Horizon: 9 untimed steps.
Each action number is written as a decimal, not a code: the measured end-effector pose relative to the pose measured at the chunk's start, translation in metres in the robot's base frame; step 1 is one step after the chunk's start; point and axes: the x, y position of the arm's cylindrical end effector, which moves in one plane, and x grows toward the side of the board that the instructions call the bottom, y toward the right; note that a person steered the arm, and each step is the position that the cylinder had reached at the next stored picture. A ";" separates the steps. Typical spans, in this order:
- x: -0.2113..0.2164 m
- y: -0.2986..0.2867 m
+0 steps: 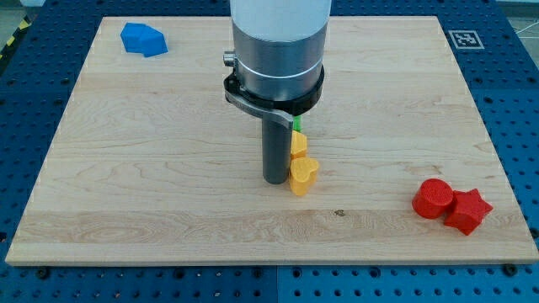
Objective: Nudge the yellow heart a bit left
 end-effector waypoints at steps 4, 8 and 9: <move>0.089 0.044; 0.012 0.082; 0.004 0.079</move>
